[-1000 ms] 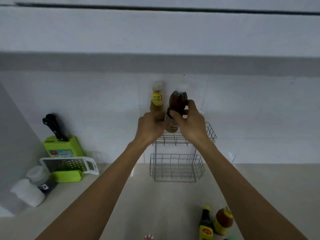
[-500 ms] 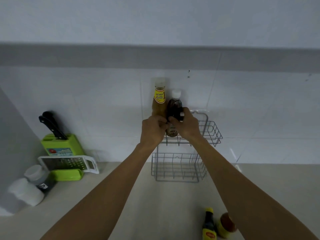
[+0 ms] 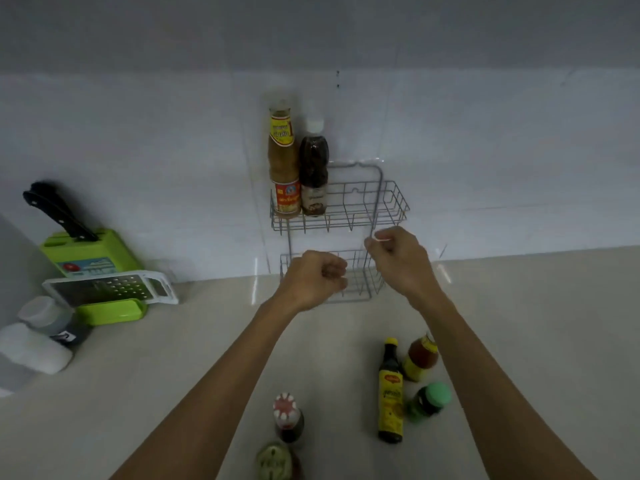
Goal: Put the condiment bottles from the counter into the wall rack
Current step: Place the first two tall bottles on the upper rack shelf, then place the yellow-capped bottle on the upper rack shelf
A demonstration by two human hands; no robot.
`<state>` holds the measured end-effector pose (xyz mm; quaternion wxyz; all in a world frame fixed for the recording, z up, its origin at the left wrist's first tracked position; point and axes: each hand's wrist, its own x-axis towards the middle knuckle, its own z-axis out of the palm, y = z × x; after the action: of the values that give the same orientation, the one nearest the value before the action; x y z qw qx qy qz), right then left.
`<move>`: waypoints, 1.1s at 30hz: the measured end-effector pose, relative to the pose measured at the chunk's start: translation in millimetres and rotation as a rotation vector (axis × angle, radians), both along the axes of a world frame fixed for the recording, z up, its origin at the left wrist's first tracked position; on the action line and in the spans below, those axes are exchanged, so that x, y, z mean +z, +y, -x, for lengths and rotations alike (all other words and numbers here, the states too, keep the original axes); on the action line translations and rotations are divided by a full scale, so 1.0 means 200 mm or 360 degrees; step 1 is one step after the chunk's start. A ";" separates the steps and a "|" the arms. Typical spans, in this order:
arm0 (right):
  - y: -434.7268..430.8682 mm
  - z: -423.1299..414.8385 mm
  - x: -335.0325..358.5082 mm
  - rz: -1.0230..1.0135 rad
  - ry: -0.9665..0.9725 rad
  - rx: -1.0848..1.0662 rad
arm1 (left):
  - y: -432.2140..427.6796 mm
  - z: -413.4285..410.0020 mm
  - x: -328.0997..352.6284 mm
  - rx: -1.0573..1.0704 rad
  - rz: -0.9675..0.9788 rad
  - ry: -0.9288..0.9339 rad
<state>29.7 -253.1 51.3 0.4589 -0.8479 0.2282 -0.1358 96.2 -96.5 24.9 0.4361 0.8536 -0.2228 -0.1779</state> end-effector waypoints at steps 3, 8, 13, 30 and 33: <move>0.01 0.19 -0.26 0.0131 0.0409 0.0083 | -0.01 0.07 -0.14 -0.0348 -0.0393 0.0248; 0.11 0.37 -0.57 0.0595 0.1171 0.0447 | -0.03 0.17 -0.24 -0.0685 -0.0793 0.0417; 0.17 0.37 -0.69 0.0972 0.1335 0.0469 | -0.01 0.20 -0.30 -0.0658 -0.0783 0.0492; 0.13 0.30 -0.52 -0.0211 0.0518 0.0412 | 0.18 0.22 -0.31 -0.0383 -0.0375 0.0577; 0.08 0.21 -0.30 -0.0109 0.0164 0.0442 | 0.15 0.19 -0.20 -0.0277 0.0044 0.0452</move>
<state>-13.1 -236.6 -7.8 0.4896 -0.8610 0.1364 -0.0194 59.2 -67.1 -14.4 0.4577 0.7913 -0.2344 -0.3307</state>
